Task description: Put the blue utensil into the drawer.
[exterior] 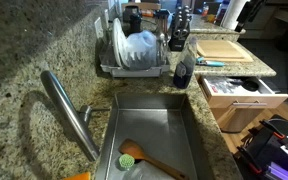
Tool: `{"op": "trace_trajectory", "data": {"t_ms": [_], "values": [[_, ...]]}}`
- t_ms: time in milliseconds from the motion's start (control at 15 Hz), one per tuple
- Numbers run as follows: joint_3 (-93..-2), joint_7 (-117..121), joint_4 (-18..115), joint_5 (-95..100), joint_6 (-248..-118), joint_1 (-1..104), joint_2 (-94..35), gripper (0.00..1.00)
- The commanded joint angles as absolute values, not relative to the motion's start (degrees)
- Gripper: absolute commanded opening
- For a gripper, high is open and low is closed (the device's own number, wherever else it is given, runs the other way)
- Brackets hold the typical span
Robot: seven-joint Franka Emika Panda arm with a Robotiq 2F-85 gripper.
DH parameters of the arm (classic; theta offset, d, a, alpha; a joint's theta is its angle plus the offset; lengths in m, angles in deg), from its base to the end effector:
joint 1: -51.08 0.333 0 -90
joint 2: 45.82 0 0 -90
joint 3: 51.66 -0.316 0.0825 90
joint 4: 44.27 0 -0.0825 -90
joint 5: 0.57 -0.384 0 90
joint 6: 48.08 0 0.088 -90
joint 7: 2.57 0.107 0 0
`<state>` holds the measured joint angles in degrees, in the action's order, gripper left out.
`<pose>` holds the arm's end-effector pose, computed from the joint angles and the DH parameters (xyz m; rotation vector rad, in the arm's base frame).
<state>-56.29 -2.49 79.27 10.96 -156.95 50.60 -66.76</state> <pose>0.4561 0.0226 0.5589 2.9127 0.1783 0.1683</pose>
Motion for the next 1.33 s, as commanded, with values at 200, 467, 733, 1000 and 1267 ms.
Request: {"op": "trace_trajectory", "data": {"t_ms": [200,467,733,1000,1267], "values": [[-51.93,-13.08,84.82,6.88,-161.16,52.95,-69.2,1.0],[-41.09,-30.73,97.96,0.19,-173.49,54.88,-72.98,1.0],[-37.41,-37.33,98.22,-2.63,-170.95,53.11,-70.6,1.0],[-34.33,-48.47,99.02,-3.07,-168.85,54.77,-70.42,1.0],[-32.48,-54.38,95.39,12.13,-165.61,45.98,-65.28,1.0]]}}
